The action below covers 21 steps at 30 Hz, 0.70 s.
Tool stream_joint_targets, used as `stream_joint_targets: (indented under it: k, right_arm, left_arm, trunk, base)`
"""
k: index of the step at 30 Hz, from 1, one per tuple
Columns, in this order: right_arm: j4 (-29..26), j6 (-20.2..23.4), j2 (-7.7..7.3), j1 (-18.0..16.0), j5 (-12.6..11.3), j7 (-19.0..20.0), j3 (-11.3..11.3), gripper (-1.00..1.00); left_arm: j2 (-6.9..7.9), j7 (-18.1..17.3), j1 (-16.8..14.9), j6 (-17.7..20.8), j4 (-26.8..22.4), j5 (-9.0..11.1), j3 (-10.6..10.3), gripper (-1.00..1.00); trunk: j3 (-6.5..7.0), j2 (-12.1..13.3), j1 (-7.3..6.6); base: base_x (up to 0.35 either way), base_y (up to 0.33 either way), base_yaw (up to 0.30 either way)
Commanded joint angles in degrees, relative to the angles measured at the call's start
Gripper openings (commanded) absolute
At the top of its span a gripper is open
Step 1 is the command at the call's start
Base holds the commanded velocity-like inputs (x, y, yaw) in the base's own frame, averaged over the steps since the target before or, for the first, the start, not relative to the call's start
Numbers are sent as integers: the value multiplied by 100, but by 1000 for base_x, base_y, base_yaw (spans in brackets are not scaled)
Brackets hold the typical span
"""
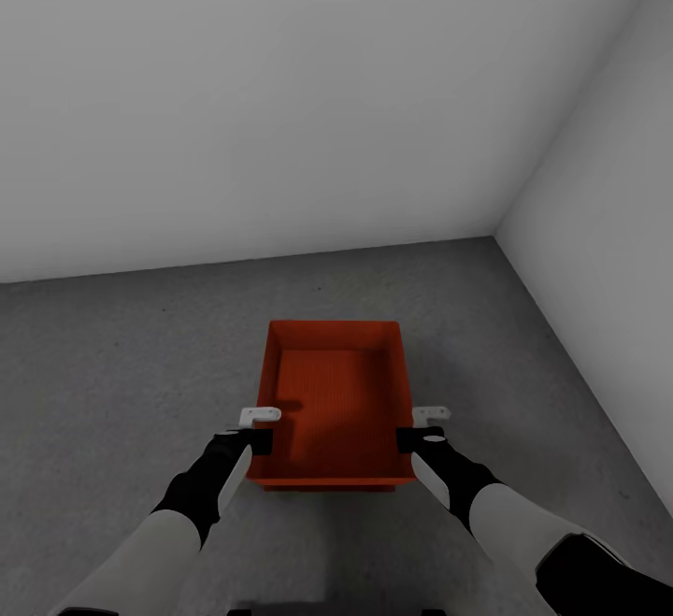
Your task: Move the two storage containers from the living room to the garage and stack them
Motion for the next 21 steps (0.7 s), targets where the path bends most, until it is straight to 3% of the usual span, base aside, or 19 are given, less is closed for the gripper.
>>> stream_joint_targets:
  k: [1, 9, 16, 21]
  right_arm:
    - [215, 39, -206, -1, 59, -63, 126, -100]
    - [215, 39, -206, -1, 61, -63, 127, -100]
    - [215, 39, -206, -1, 60, -63, 126, -100]
    - [215, 39, -206, -1, 62, -63, 126, -100]
  left_arm:
    - [4, 13, -5, 11, -6, 226, -41, -100]
    - [1, 14, -5, 11, -6, 217, -41, -100]
    - [2, 13, -5, 11, -6, 217, -41, -100]
    - [1, 13, -5, 11, -6, 217, -41, -100]
  trunk:
    - [-3, -2, 0]
    - [-129, -283, 154]
    - [-129, -283, 154]
    - [-218, -483, 263]
  base:
    - [0, 0, 10]
    - [0, 0, 2]
    - [0, 0, 0]
    - [0, 0, 0]
